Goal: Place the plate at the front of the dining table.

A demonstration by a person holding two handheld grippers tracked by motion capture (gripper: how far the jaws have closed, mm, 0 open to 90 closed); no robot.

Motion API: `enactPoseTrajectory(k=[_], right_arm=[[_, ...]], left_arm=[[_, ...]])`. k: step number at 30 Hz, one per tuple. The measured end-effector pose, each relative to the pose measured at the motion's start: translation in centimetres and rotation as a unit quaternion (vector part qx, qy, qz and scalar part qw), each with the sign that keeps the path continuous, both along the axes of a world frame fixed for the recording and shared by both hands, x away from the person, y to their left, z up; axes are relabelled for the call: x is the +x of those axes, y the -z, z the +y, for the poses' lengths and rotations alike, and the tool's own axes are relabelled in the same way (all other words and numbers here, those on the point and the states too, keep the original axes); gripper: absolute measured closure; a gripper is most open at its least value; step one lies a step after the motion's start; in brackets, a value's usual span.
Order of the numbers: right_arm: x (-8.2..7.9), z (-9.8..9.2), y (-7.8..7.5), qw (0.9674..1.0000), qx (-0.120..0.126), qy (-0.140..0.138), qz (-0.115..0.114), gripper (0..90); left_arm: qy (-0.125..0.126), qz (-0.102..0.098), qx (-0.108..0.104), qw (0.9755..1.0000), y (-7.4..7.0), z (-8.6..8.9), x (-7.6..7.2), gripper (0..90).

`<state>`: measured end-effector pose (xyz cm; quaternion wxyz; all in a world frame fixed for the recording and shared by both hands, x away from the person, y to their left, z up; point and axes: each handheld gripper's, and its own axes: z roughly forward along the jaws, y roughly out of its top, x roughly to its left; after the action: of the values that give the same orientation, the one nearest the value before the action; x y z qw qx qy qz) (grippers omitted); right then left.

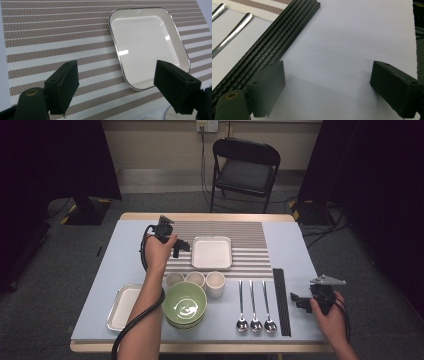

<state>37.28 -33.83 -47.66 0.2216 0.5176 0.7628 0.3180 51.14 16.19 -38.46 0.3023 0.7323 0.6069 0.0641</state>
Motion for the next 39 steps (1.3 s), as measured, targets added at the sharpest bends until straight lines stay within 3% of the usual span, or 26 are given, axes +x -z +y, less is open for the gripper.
enactPoseTrajectory(k=[8,25,39], right_arm=[[0.0,0.0,0.0,1.0,0.0,0.0,0.0,11.9],[0.0,0.0,0.0,1.0,0.0,0.0,-0.002,11.9],[0.0,0.0,0.0,1.0,-0.001,0.0,-0.002,11.8]], left_arm=[[-0.006,0.0,-0.008,1.0,0.2,0.7,-0.3,20.0],[-0.01,0.0,0.003,0.9999,0.2,2.0,-1.3,20.4],[-0.016,-0.001,-0.003,0.9999,0.8,3.2,-2.3,20.4]])
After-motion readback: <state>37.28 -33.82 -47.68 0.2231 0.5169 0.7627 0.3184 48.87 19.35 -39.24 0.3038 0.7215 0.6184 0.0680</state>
